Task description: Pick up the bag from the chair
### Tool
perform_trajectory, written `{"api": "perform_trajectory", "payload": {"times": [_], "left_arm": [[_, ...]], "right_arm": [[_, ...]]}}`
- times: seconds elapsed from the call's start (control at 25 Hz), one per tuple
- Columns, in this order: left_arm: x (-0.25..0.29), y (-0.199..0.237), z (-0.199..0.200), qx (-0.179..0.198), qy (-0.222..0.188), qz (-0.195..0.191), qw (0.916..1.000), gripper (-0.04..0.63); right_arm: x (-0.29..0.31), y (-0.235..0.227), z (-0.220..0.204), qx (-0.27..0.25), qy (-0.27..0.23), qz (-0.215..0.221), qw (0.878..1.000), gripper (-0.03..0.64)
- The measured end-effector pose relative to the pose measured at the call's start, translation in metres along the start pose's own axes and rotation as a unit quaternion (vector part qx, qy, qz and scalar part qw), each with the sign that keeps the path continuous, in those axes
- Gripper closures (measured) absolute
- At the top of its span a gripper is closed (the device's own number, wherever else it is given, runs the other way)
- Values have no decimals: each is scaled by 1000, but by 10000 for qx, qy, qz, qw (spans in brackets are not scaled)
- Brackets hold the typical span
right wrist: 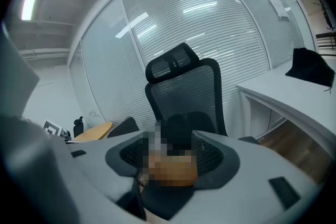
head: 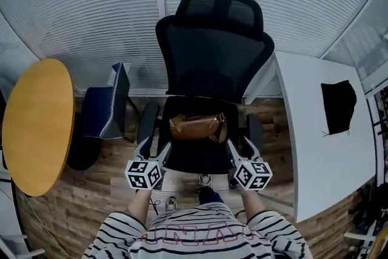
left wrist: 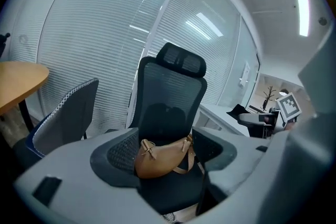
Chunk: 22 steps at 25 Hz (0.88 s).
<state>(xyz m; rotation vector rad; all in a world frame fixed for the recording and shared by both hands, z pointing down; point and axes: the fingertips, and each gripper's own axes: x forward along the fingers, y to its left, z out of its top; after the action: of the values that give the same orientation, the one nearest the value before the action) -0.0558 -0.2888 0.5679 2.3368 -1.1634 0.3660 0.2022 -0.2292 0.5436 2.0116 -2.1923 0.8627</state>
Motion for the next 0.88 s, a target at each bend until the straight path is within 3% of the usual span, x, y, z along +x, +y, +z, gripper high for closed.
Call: {"api": "perform_trajectory", "payload": {"times": [0.44, 0.88], "left_arm": [[71, 36, -43, -633, 421, 702, 9946, 298], [145, 56, -74, -1053, 804, 781, 9881, 298]], "right_arm": [[98, -68, -29, -207, 950, 140, 9952, 379], [169, -96, -79, -308, 1710, 446, 9838, 379]]}}
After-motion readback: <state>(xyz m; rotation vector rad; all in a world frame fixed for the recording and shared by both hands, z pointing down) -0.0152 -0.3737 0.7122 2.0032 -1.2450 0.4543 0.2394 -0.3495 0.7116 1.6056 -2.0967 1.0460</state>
